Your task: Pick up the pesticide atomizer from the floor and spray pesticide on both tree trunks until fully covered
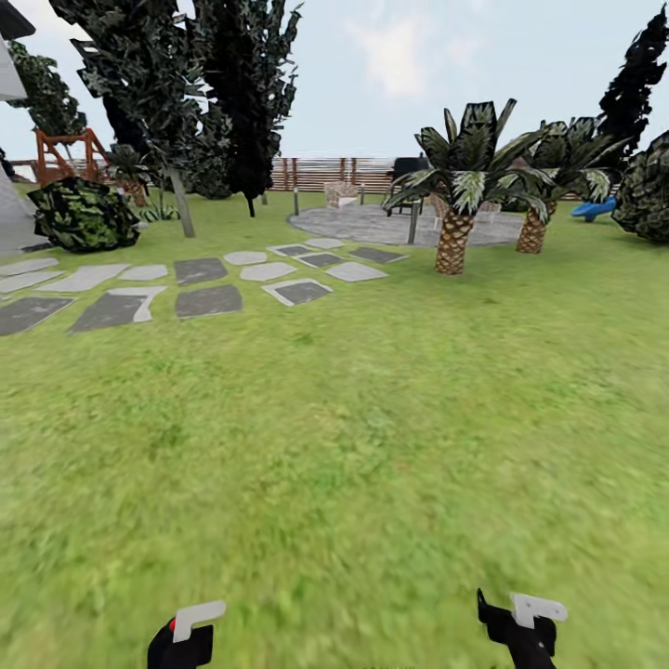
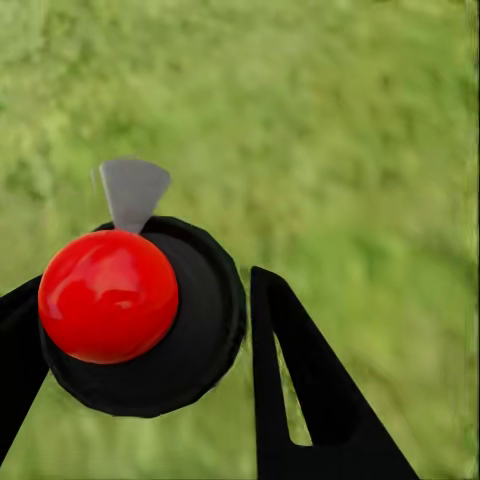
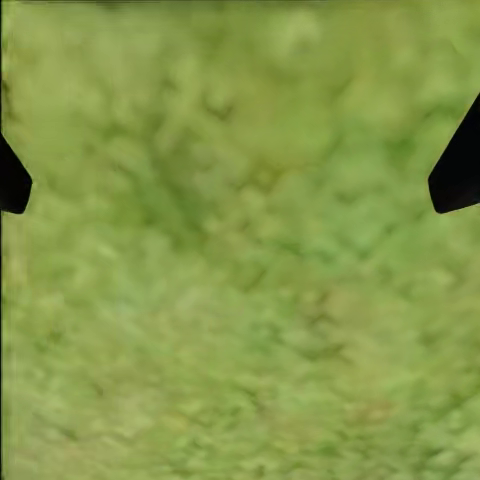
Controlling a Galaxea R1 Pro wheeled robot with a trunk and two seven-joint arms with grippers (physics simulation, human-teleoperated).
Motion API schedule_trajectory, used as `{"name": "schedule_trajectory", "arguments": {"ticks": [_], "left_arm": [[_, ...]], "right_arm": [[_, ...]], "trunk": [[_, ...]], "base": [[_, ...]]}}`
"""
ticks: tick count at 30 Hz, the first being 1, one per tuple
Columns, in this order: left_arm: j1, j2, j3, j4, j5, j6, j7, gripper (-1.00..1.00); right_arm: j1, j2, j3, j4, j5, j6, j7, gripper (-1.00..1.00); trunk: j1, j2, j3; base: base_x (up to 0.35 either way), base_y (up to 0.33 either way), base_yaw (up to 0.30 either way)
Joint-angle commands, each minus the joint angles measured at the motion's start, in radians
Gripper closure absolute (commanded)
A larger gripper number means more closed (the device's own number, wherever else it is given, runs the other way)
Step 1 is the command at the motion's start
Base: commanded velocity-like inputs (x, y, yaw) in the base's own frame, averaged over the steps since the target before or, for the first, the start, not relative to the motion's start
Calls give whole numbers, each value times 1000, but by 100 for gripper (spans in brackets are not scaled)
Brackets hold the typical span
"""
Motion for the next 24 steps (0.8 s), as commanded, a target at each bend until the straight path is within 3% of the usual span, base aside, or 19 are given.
{"name": "schedule_trajectory", "arguments": {"ticks": [1, 24], "left_arm": [[-1, -1, 7, 0, -11, -3, 2, 100], [-1, -1, 7, 0, -11, -3, 2, 100]], "right_arm": [[-1, 1, -5, 2, 10, -4, -1, -100], [-1, 1, -5, 2, 10, -4, -1, -100]], "trunk": [[0, 0, -1], [0, 0, -1]], "base": [[0, -276, -300], [0, -276, -300]]}}
